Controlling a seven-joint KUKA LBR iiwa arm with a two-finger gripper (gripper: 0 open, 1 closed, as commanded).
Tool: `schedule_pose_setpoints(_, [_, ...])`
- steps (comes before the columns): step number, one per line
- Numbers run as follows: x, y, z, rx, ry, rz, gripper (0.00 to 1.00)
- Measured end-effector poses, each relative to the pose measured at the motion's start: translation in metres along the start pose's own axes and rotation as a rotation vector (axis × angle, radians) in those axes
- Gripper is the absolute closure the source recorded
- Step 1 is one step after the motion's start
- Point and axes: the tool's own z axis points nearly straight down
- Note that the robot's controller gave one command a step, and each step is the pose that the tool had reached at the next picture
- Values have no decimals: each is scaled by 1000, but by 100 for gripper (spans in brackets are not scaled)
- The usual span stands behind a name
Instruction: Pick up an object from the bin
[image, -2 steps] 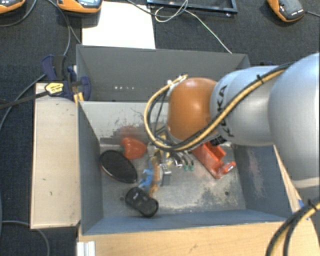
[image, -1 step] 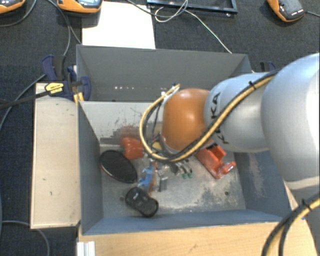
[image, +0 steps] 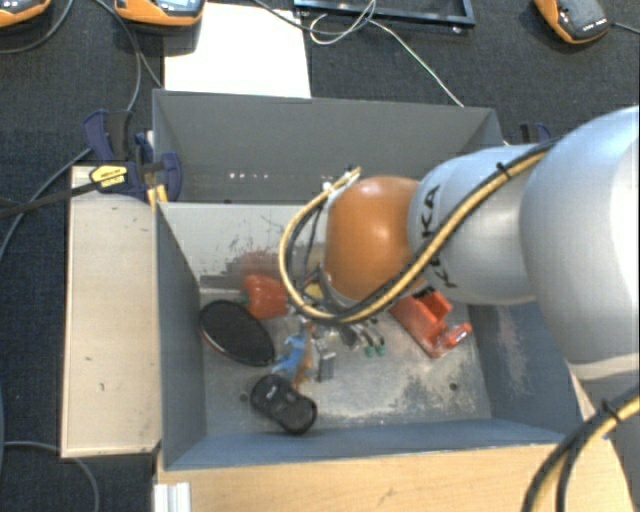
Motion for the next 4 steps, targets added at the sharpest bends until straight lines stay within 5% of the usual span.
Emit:
schedule_pose_setpoints(1, [0,0,0,0,0,2,100])
schedule_pose_setpoints(2, [0,-6,-115,0,1,-27,100])
schedule_pose_setpoints(3, [-13,0,-49,0,-8,25,100])
schedule_pose_setpoints(4, [-13,7,17,0,5,-31,100])
